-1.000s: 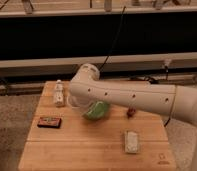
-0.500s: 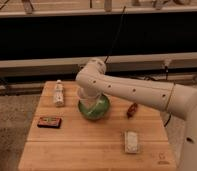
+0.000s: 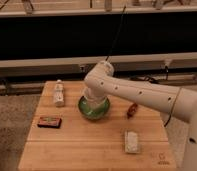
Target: Place the ceramic cup in the ceramic bowl
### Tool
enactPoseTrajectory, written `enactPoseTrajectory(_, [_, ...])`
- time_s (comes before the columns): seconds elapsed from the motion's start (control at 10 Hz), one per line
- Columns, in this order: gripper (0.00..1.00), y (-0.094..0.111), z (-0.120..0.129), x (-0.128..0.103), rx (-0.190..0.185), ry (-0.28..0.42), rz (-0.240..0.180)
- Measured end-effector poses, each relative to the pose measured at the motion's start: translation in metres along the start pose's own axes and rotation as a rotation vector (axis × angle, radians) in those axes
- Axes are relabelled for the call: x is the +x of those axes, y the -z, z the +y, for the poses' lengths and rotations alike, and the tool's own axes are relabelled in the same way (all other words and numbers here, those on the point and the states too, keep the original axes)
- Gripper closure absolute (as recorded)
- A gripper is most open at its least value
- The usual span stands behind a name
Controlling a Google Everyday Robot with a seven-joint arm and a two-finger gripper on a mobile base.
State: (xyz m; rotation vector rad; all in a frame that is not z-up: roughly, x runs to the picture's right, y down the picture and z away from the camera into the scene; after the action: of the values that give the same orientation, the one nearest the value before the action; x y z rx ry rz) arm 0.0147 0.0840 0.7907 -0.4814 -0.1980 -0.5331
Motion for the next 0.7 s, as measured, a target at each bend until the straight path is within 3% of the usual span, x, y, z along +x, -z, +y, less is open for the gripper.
enactPoseTrajectory(0.2, [0.98, -0.011, 0.002, 0.004, 0.000, -0.021, -0.018])
enactPoseTrajectory(0.3, [0.91, -0.017, 0.004, 0.005, -0.003, -0.023, -0.027])
enactPoseTrajectory(0.6, [0.64, -0.038, 0.010, 0.007, -0.013, -0.024, -0.048])
enactPoseTrajectory(0.7, [0.48, -0.046, 0.012, 0.006, -0.015, -0.024, -0.057])
